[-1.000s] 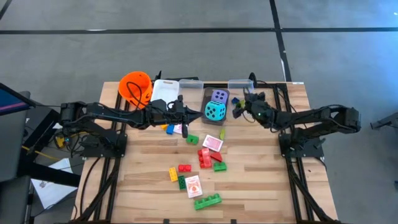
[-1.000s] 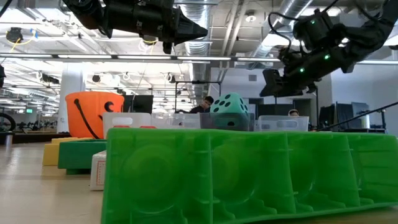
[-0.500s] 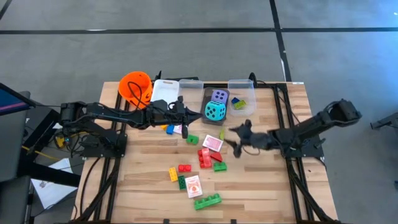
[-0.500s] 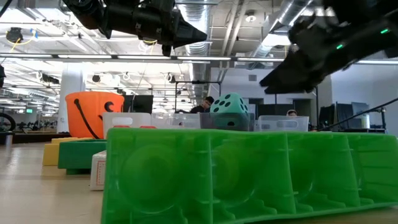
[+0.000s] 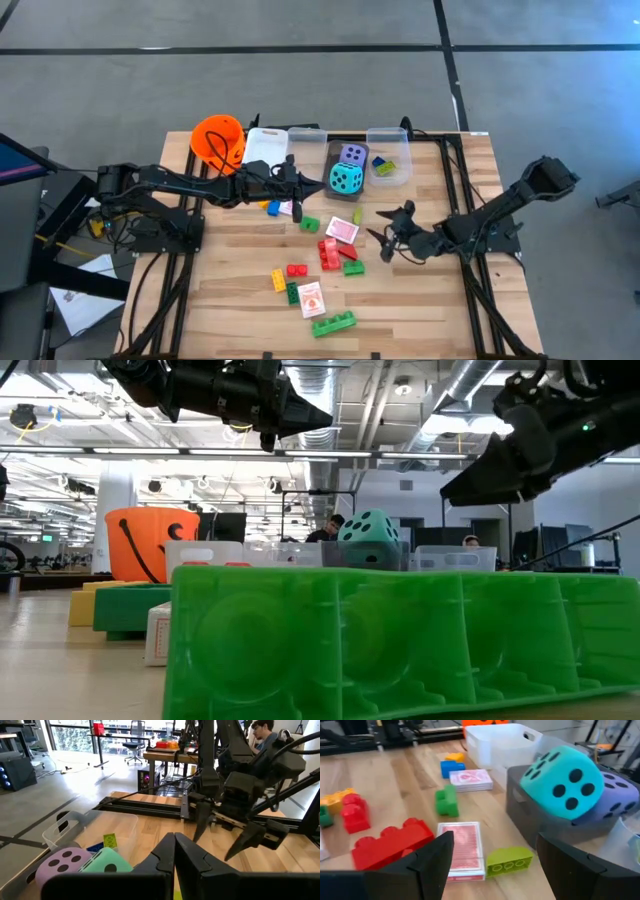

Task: Pick & Place Toys
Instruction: Put the small yellow game piece into the right transparent bin

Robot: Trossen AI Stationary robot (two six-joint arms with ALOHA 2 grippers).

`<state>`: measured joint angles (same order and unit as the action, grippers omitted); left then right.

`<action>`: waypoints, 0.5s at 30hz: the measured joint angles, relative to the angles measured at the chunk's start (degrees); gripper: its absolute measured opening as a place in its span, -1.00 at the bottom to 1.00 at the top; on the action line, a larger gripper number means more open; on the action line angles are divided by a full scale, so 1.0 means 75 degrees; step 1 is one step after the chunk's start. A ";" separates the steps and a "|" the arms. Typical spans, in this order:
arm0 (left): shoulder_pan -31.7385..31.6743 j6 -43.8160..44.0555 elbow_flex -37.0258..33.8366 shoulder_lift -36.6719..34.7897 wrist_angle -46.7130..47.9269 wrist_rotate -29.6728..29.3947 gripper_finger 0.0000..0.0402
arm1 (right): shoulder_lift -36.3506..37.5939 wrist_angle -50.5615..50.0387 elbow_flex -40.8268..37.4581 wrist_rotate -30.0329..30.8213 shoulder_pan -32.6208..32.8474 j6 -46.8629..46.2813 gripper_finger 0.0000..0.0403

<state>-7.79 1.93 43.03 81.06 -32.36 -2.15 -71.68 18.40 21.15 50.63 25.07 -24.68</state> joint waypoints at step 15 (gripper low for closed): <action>0.0009 -0.0009 0.0000 0.0000 0.0624 0.0000 -1.00 | -0.2561 0.2383 0.0000 -0.0169 -0.0109 -0.0111 0.37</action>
<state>-7.73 1.87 43.03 81.06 -27.68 -2.15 -90.89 36.27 21.15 49.36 24.25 -25.52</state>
